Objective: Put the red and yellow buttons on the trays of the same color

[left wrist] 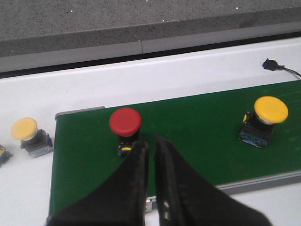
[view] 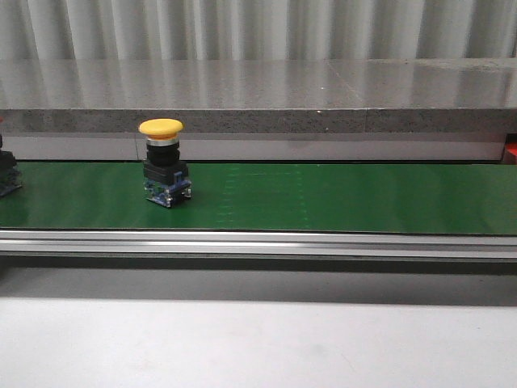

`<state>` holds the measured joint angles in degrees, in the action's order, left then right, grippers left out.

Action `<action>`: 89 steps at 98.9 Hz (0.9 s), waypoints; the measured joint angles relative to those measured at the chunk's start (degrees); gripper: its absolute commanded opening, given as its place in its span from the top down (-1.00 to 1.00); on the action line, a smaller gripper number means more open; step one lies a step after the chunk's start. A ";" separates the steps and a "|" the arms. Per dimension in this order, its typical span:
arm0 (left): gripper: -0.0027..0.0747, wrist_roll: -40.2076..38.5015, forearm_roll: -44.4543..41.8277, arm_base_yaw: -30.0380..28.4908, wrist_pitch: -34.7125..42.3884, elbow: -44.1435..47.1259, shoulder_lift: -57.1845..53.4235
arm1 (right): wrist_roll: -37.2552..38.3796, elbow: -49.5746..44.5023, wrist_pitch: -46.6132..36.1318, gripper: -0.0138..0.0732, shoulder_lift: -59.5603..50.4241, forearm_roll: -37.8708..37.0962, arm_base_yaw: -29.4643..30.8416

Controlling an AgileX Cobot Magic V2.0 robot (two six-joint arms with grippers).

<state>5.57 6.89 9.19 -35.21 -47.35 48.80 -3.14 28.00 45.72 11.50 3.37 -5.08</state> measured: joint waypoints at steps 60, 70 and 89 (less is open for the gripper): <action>0.94 0.09 1.90 0.04 -0.01 18.33 -23.12 | 0.00 0.00 -0.73 0.84 0.73 0.00 -0.45; 0.95 0.09 1.90 0.04 -0.01 18.33 -23.12 | 0.00 0.62 -0.81 0.79 3.34 0.00 -0.92; 0.95 0.13 1.90 0.04 -0.01 18.33 -23.12 | 0.00 5.46 -1.09 0.19 12.35 0.00 -2.41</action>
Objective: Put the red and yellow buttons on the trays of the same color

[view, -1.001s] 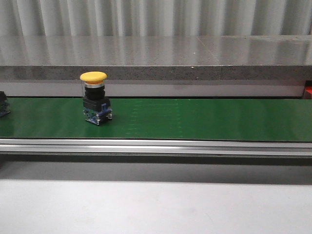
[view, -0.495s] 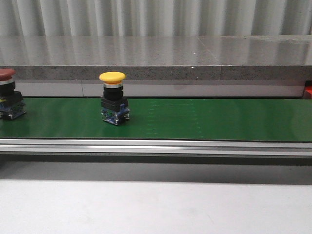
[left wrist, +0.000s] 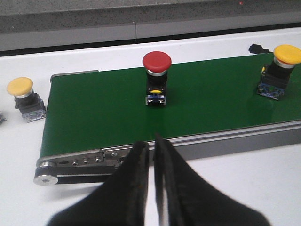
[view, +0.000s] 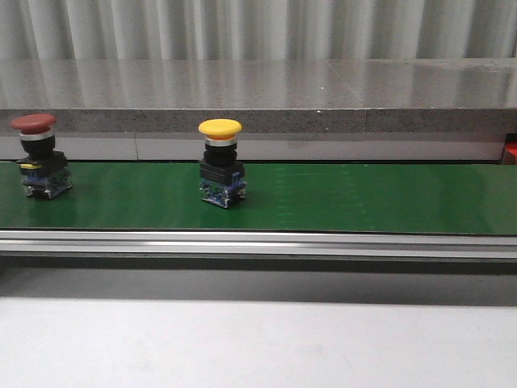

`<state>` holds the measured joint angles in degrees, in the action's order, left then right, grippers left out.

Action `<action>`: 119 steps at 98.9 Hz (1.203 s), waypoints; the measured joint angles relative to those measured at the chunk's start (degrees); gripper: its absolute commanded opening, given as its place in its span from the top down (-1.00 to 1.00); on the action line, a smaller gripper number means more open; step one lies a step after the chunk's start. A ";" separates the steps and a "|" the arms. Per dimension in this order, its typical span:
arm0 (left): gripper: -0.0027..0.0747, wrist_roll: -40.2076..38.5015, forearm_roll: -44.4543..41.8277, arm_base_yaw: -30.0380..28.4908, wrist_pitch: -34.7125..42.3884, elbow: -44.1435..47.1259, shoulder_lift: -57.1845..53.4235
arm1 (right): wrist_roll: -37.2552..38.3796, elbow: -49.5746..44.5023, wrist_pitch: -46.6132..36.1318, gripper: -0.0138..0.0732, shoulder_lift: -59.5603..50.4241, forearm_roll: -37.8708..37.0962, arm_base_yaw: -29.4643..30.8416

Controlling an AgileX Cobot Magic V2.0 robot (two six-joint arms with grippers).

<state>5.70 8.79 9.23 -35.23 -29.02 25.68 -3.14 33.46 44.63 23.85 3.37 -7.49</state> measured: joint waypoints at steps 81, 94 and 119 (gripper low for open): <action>0.95 0.09 0.00 0.00 0.00 0.00 0.00 | -0.40 33.76 8.57 -0.75 53.72 2.62 -16.25; 0.95 0.09 0.00 0.00 0.00 0.00 0.00 | -4.02 39.43 10.42 -0.75 60.48 3.62 -17.79; 0.94 0.09 0.00 0.00 0.00 0.00 0.00 | -14.09 47.51 13.51 -0.75 72.32 6.73 -18.00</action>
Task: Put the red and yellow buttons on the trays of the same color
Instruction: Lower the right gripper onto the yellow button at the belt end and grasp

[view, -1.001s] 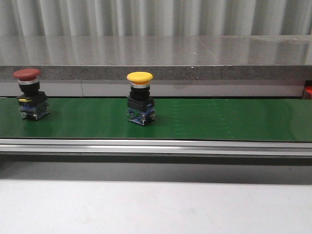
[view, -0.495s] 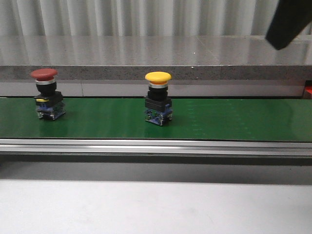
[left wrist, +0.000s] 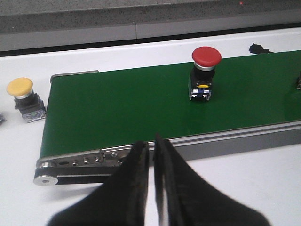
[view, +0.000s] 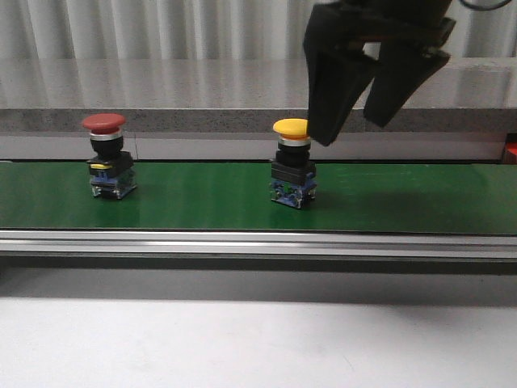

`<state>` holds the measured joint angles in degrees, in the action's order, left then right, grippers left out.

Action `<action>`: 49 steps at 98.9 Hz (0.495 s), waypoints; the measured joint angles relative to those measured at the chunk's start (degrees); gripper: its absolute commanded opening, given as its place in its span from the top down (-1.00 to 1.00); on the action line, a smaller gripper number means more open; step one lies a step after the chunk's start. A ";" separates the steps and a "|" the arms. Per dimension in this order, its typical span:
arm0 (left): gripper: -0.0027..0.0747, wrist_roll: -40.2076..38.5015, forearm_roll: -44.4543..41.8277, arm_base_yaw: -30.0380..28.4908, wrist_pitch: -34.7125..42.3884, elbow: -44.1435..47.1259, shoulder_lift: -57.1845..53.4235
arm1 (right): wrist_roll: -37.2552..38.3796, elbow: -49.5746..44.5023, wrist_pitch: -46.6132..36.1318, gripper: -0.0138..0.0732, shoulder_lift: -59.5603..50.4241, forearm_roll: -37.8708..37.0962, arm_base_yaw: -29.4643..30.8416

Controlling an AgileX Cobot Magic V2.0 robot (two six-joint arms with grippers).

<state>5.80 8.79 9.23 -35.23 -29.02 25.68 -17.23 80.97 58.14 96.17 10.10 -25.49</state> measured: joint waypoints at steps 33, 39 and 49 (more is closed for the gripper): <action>0.95 0.00 0.00 0.00 0.00 0.00 0.00 | -13.30 1.19 -3.05 -0.65 8.41 4.13 0.00; 0.95 0.00 0.00 0.00 0.00 0.00 0.00 | -13.75 1.19 -4.03 -0.44 9.17 4.59 0.11; 0.95 0.00 0.00 0.00 0.00 0.00 0.00 | -13.87 1.19 -5.23 0.02 9.85 4.82 1.01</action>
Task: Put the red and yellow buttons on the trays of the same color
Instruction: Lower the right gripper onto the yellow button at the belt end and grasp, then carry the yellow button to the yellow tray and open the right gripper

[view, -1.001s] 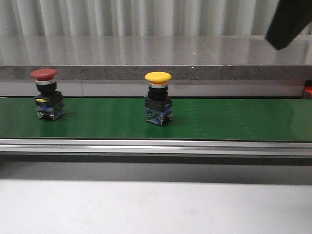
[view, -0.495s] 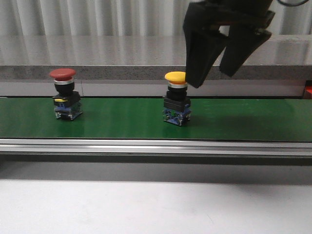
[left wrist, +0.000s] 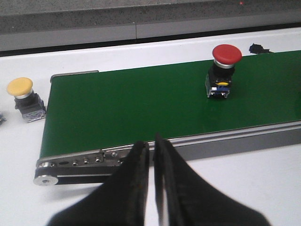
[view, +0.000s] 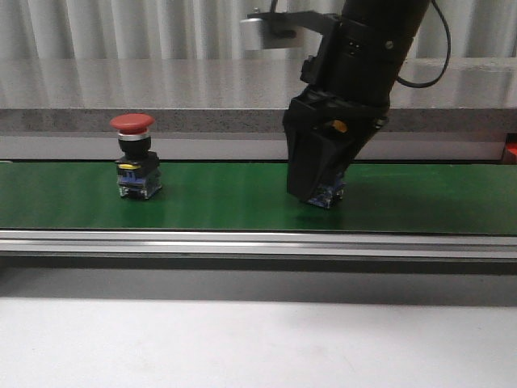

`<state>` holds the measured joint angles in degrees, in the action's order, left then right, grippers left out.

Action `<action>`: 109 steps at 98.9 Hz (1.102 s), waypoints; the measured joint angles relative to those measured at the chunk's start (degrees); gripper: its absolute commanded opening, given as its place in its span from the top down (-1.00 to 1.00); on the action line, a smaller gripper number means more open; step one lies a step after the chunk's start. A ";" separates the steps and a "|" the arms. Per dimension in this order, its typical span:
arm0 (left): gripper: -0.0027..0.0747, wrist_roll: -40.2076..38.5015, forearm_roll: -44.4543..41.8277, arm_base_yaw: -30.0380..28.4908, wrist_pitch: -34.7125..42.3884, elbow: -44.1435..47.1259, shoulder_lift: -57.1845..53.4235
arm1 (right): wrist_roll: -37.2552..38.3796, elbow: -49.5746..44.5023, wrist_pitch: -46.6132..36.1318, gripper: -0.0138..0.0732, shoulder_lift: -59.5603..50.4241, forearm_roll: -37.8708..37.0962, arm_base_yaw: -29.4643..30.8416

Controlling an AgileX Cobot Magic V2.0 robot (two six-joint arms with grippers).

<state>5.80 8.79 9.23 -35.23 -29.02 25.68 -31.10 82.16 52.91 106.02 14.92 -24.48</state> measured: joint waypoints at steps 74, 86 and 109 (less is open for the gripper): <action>0.95 0.00 0.00 0.00 0.00 0.00 0.00 | 19.41 0.00 -1.34 0.50 -12.12 -7.14 13.74; 0.95 0.00 0.00 0.00 0.00 0.00 0.00 | 24.22 0.00 3.82 0.50 -15.60 -9.12 30.03; 0.95 0.00 0.00 0.00 0.00 0.00 0.00 | 27.97 -0.41 4.07 0.50 -15.98 -9.47 42.20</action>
<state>5.80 8.79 9.23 -35.23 -29.02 25.68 -3.14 81.75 56.98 90.04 5.45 17.71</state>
